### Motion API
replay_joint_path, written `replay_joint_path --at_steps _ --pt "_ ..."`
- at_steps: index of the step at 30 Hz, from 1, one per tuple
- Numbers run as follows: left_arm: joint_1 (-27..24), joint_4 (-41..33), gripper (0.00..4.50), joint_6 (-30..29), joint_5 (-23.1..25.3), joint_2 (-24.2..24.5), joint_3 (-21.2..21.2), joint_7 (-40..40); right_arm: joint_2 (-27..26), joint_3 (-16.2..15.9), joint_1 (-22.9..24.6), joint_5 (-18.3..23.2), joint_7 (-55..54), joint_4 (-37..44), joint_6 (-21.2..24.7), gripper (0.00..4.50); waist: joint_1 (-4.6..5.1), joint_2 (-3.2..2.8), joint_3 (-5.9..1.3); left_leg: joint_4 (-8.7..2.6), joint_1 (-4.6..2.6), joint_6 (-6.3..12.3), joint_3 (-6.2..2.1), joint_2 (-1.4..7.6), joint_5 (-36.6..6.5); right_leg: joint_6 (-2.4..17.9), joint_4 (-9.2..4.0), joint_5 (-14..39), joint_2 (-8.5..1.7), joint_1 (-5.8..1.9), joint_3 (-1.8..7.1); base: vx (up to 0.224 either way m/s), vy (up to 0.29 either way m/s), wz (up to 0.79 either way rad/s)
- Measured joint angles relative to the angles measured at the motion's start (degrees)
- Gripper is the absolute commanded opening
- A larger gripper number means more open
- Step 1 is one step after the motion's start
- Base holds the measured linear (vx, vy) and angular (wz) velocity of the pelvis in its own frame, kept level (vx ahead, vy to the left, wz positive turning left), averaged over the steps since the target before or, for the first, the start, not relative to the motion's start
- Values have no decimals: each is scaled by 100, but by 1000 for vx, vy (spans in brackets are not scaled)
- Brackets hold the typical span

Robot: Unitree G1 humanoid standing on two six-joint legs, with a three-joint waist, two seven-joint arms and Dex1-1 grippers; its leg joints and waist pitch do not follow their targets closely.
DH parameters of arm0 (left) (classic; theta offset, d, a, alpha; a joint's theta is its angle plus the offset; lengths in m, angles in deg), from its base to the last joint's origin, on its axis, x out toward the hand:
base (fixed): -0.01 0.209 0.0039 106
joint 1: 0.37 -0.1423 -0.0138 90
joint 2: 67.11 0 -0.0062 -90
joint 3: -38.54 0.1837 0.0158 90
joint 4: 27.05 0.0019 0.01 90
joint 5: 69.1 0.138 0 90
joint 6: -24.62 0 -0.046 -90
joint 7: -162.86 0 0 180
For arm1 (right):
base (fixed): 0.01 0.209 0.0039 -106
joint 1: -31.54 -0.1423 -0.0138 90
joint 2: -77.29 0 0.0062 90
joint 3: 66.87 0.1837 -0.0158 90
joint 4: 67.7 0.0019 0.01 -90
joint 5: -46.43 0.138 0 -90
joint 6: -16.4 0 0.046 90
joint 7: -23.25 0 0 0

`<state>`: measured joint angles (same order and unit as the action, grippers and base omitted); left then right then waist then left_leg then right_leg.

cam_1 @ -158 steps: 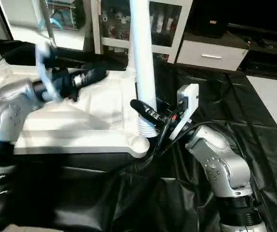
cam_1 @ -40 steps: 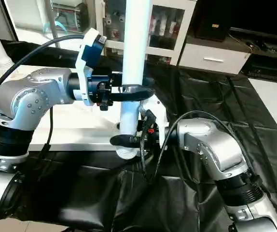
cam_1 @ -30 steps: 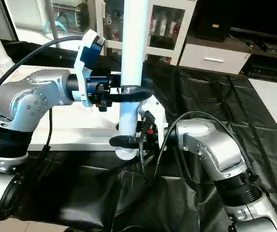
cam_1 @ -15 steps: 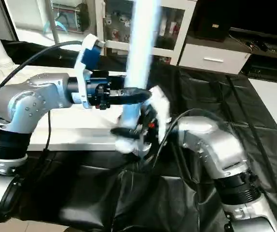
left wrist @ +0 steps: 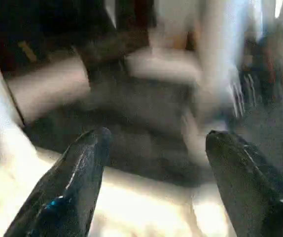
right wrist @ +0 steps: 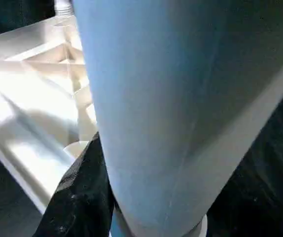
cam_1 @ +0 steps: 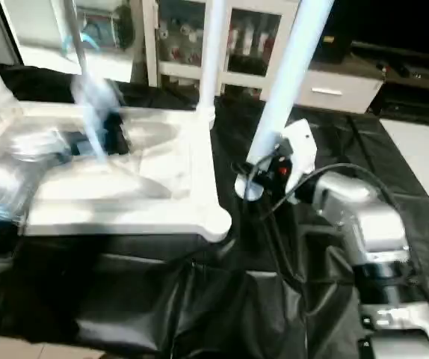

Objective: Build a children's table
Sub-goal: Insert table leg to table base

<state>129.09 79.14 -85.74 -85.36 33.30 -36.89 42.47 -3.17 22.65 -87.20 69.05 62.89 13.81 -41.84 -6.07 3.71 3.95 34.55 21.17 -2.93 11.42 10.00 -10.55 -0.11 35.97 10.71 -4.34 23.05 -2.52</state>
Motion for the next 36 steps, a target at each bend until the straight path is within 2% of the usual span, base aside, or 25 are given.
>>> replay_joint_path --at_steps 1,3,4,7,9,12,14,17,19,22,28,29,32,35,36 --pt "-136 79 351 94 123 -36 325 196 -71 -7 1 -3 -59 -32 -31 189 -10 0 0 1 8 0 2 0 0 0 0 0 0 7 0 0 0 0" --pt "-190 200 334 209 253 -66 569 386 -92 -9 14 -5 -125 -70 -62 189 -27 0 1 1 19 1 2 0 1 1 0 -1 0 16 -1 0 0 0" --pt "-167 309 317 354 345 -69 627 460 -110 -7 24 -6 -174 -69 -71 189 -31 -1 0 1 13 1 2 0 1 2 1 -1 0 14 0 0 0 0" --pt "0 879 314 966 773 -89 803 654 -228 -1 135 -11 -201 -14 -77 189 -18 -5 1 -1 4 0 2 0 0 3 3 -2 0 8 1 0 0 0" --pt "25 1133 278 1169 888 -84 882 782 -245 -3 234 -11 -195 71 -74 189 -17 -12 4 0 3 0 2 0 0 3 4 -3 -1 7 1 0 0 0" --pt "96 1356 263 1372 1021 -58 1045 886 -243 -2 262 -11 -189 142 -72 189 -4 -15 6 -1 0 0 1 0 0 7 5 -6 -1 8 1 0 0 0" --pt "165 1444 233 1487 1115 -56 1127 901 -243 -2 266 -7 -179 168 -72 189 1 -17 5 -1 -2 0 1 0 0 7 8 -6 -1 6 1 0 0 0" --pt "201 1648 226 1655 1240 -102 1179 945 -243 -6 310 0 -176 176 -72 189 15 -25 2 -1 -2 0 2 0 0 7 8 -6 -1 6 1 0 0 0" --pt "237 1912 198 1801 1380 -195 1192 985 -249 -12 355 -1 -172 187 -68 189 13 -28 4 -1 -1 0 2 0 0 7 8 -6 -1 6 1 0 0 0" --pt "340 2189 181 2002 1562 -283 1308 1015 -263 -19 374 -3 -165 228 -66 189 15 -29 4 -1 -2 0 2 0 0 8 8 -7 -1 6 1 0 0 0" --pt "430 2463 124 2201 1829 -362 1462 977 -264 -25 373 -6 -161 283 -66 189 20 -31 3 -1 -3 0 1 0 0 8 8 -6 -1 6 1 0 0 0" --pt "444 2489 103 2207 1857 -364 1468 974 -264 -30 373 -6 -160 283 -66 189 21 -31 3 -2 -3 0 2 0 0 8 8 -6 -1 6 1 0 0 0" --pt "555 2693 93 2352 1999 -397 1467 966 -265 -73 373 -7 -149 286 -66 189 23 -32 3 -2 -3 0 1 0 0 8 8 -6 -1 6 1 0 0 0" --pt "585 2762 55 2420 2077 -344 1463 972 -265 -117 373 -7 -92 287 -66 189 30 -32 4 -2 -3 0 1 0 0 8 8 -6 -1 6 1 0 0 0" --pt "586 2762 55 2443 2090 -315 1463 983 -265 -120 373 -6 -83 288 -65 189 29 -32 4 -2 -3 0 1 1 0 8 8 -6 -1 6 1 0 0 0"
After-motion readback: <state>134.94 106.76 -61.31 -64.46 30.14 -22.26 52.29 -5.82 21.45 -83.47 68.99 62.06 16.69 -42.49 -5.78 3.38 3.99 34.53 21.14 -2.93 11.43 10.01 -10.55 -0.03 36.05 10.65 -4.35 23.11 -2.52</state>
